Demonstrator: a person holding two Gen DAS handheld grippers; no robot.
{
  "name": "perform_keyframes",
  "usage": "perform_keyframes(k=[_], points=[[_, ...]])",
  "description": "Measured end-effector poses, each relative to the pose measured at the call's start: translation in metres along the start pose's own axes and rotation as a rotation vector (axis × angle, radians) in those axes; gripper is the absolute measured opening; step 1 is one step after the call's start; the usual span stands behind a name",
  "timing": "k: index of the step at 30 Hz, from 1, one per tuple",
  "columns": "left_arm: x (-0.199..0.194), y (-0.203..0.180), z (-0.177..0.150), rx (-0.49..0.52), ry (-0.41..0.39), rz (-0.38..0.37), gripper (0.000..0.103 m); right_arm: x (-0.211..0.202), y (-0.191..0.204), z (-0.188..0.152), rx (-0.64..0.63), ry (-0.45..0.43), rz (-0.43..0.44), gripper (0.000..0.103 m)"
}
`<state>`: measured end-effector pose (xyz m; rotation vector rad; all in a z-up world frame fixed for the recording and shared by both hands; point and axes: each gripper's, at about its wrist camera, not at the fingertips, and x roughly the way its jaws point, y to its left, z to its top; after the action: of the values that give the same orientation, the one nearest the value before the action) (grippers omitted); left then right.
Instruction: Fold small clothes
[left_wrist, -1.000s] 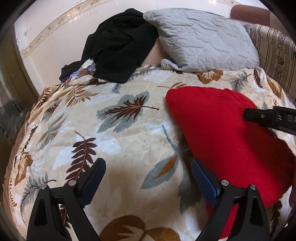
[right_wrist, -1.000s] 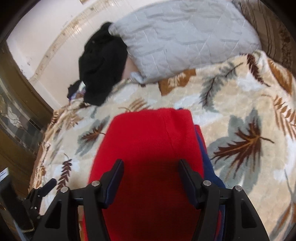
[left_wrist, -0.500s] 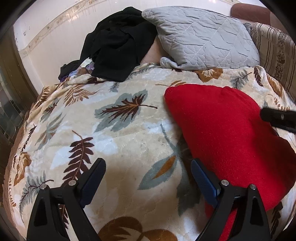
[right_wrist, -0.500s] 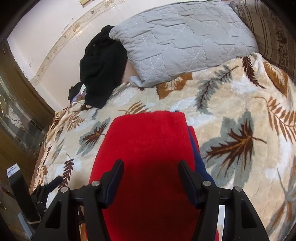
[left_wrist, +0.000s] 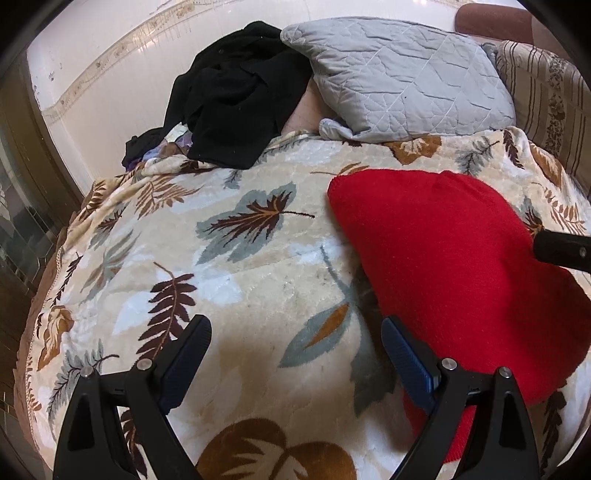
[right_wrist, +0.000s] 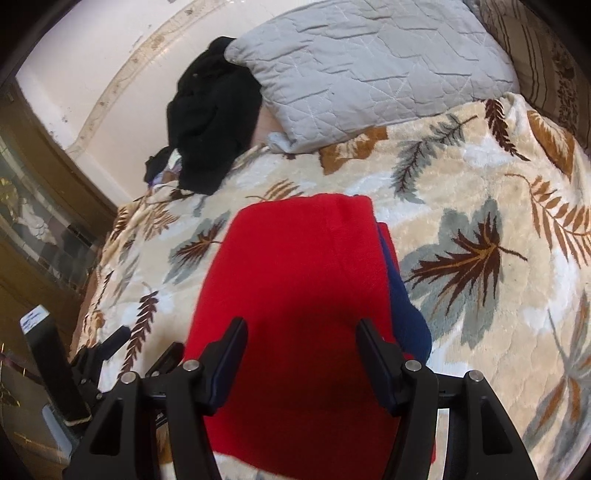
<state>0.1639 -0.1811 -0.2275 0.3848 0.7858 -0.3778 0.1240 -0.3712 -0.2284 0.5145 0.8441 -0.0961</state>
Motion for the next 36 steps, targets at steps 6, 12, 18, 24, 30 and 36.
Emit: perform_keyframes(k=[6, 12, 18, 24, 30, 36], points=[[0.012, -0.010, -0.010, 0.039, 0.061, 0.010, 0.093, 0.019, -0.010, -0.011, 0.036, 0.111, -0.013, 0.063], [0.005, 0.000, -0.009, -0.007, 0.066, -0.015, 0.093, 0.009, -0.007, -0.010, 0.050, 0.087, -0.010, 0.063], [-0.019, 0.011, -0.011, -0.030, 0.001, -0.022, 0.093, -0.020, 0.008, -0.008, -0.001, -0.014, -0.016, 0.063], [-0.035, 0.027, -0.012, -0.070, -0.051, -0.013, 0.093, -0.038, 0.019, -0.007, -0.029, -0.083, 0.011, 0.065], [-0.037, 0.035, -0.012, -0.094, -0.064, -0.015, 0.093, -0.039, 0.012, -0.008, -0.005, -0.087, 0.026, 0.065], [-0.035, 0.030, -0.010, -0.083, -0.063, -0.033, 0.093, -0.037, 0.001, -0.005, 0.032, -0.089, 0.036, 0.068]])
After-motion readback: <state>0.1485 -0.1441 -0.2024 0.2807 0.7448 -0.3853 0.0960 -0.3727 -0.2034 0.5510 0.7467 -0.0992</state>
